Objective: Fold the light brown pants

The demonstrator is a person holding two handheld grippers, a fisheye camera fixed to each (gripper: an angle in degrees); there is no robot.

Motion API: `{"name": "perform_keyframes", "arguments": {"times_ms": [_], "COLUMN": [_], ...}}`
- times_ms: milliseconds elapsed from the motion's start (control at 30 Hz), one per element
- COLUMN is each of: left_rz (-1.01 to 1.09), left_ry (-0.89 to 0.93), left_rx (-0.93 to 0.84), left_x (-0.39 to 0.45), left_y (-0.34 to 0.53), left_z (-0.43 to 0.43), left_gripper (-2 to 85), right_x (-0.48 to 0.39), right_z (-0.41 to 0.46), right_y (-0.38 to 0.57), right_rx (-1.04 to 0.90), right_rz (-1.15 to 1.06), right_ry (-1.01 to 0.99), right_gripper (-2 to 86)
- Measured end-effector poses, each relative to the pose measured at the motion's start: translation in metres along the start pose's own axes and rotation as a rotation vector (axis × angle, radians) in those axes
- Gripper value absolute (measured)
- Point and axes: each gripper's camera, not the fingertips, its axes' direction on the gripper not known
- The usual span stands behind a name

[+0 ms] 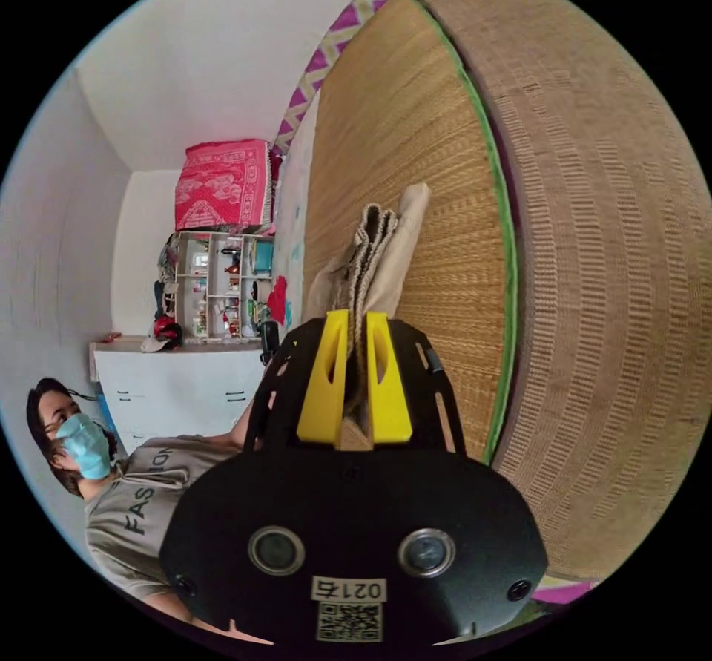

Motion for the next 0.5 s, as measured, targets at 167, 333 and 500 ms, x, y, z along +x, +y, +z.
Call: {"name": "perform_keyframes", "arguments": {"times_ms": [167, 333, 500], "left_rz": [0.038, 0.047, -0.222], "left_ry": [-0.120, -0.222, -0.232], "left_rx": [0.166, 0.356, 0.443], "left_x": [0.033, 0.039, -0.041], "left_y": [-0.003, -0.007, 0.025], "left_z": [-0.174, -0.299, -0.356], "left_gripper": [-0.6, 1.2, 11.2], "right_x": [-0.073, -0.151, -0.171], "right_z": [0.085, 0.163, 0.182], "right_y": [-0.065, -0.124, -0.117], "right_rx": [-0.077, -0.052, -0.007], "right_rz": [-0.144, -0.252, -0.211], "right_ry": [-0.077, -0.045, -0.012], "right_gripper": [3.6, 5.4, 6.3]}}
